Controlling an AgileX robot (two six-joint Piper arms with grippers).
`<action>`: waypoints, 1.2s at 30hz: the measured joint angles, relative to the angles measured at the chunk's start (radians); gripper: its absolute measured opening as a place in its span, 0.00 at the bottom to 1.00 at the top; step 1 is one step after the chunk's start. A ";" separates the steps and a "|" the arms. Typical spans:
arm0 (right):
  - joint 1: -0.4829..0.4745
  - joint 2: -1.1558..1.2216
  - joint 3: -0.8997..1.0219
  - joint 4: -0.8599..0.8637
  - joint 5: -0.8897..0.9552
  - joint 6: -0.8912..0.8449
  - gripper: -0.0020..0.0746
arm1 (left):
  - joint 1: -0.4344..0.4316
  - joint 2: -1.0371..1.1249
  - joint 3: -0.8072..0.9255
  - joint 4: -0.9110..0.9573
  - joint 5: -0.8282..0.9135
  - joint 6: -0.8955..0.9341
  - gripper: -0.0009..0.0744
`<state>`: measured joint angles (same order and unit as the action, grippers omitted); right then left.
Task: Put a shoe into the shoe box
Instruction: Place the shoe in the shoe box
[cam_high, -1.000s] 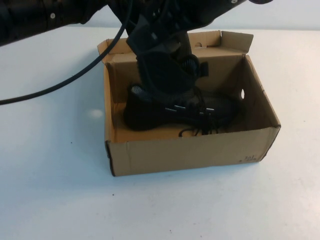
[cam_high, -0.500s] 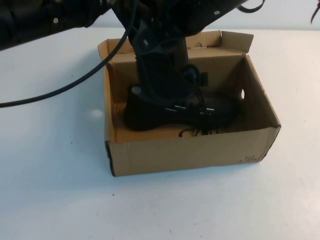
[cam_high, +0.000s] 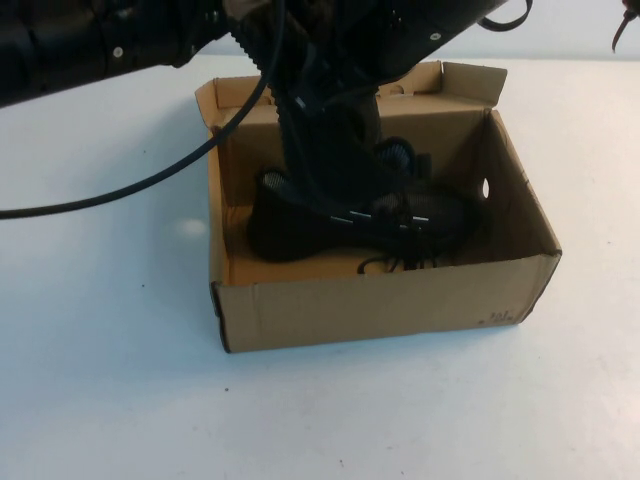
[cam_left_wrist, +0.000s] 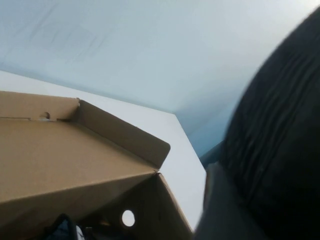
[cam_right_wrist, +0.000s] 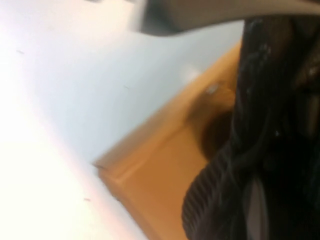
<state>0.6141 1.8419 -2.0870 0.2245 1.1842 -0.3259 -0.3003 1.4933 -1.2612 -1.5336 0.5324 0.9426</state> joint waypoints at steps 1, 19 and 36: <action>0.000 -0.002 0.000 -0.016 0.002 -0.005 0.04 | 0.000 0.000 0.000 -0.009 0.008 -0.003 0.50; -0.018 -0.031 0.000 -0.135 0.063 -0.070 0.04 | 0.001 -0.004 0.000 -0.084 0.037 0.062 0.84; -0.061 -0.031 0.000 -0.155 0.101 -0.337 0.04 | 0.160 -0.026 -0.082 -0.153 0.173 0.153 0.85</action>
<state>0.5534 1.8104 -2.0870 0.0692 1.2848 -0.6631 -0.1398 1.4672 -1.3436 -1.6871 0.7059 1.0959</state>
